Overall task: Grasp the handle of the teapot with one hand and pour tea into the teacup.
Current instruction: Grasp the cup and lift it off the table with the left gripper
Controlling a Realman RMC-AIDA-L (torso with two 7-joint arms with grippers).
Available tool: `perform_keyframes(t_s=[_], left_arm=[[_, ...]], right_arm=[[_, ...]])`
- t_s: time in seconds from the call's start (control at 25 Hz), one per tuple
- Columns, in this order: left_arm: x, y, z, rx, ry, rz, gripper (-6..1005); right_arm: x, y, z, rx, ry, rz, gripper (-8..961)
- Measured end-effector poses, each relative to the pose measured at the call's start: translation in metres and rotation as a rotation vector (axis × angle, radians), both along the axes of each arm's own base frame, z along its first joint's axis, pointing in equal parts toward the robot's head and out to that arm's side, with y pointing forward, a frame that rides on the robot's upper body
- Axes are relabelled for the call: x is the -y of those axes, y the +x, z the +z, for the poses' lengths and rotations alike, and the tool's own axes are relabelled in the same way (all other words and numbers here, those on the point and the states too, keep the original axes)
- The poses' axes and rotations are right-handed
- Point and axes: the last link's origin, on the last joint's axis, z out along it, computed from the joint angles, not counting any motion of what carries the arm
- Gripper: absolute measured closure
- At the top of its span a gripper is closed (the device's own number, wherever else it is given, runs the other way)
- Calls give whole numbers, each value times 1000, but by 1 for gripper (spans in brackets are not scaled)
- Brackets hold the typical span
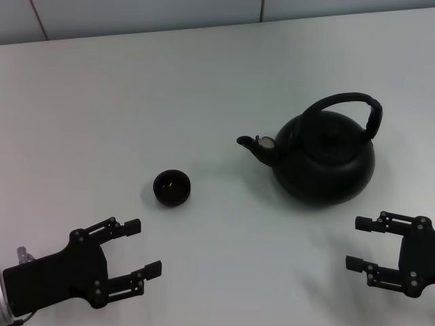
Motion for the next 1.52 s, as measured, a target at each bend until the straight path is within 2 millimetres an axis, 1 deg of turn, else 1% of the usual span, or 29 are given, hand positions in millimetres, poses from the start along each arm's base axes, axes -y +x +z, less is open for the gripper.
perform_keyframes(t_s=[1.04, 1.16, 1.24, 1.36, 1.52], left_arm=[[-3, 2, 0, 12, 12, 4, 191], [-9, 1, 4, 27, 72, 34, 191], [-17, -2, 9, 47, 177, 78, 191], [-22, -6, 14, 74, 312, 115, 191], [-23, -6, 14, 79, 362, 113, 191]], right_arm=[[-3, -2, 1, -4, 6, 9, 287], [-3, -2, 1, -6, 9, 11, 287], [-3, -2, 1, -7, 11, 11, 287], [-3, -2, 2, -8, 13, 11, 287], [-5, -3, 2, -8, 14, 16, 287]])
